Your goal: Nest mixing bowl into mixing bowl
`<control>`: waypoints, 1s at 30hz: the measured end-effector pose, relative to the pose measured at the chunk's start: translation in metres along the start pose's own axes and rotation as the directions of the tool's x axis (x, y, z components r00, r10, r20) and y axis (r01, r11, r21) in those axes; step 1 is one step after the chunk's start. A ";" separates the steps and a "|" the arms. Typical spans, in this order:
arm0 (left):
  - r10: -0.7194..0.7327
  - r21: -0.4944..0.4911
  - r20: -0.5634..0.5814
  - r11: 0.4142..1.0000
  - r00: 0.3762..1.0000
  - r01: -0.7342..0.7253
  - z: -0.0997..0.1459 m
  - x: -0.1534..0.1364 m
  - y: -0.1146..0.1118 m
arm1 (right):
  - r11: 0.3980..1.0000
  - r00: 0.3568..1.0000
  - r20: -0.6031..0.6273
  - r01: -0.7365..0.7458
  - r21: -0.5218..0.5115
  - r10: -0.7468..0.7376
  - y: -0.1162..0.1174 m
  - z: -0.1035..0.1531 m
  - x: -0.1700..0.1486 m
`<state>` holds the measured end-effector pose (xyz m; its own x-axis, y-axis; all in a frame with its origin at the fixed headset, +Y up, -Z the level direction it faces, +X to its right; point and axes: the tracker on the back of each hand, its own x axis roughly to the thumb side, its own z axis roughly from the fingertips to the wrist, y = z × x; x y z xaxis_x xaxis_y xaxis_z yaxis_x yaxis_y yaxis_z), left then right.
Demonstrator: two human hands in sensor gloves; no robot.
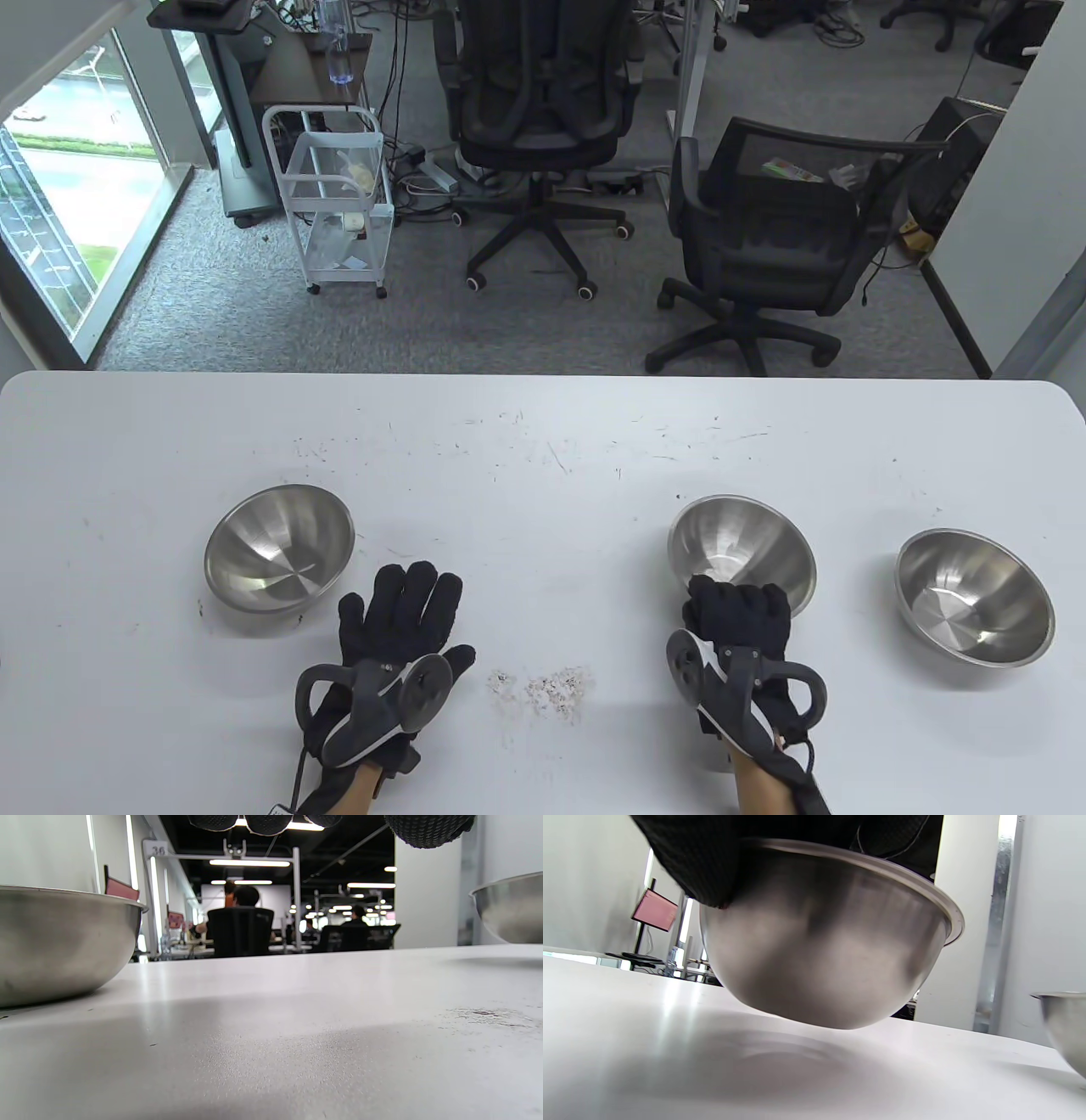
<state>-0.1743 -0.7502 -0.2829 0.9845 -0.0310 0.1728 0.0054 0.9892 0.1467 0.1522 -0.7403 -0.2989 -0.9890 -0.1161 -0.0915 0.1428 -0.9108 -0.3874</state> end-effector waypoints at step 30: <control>0.014 -0.004 -0.029 1.000 0.999 -0.014 -0.002 -0.008 0.001 | 0.989 0.897 0.432 0.136 -0.065 -0.095 -0.021 0.038 0.112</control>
<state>-0.1822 -0.7485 -0.2863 0.9891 -0.0131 0.1469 -0.0077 0.9901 0.1401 0.0369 -0.7494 -0.2657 -0.9170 -0.1892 0.3512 0.0095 -0.8905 -0.4549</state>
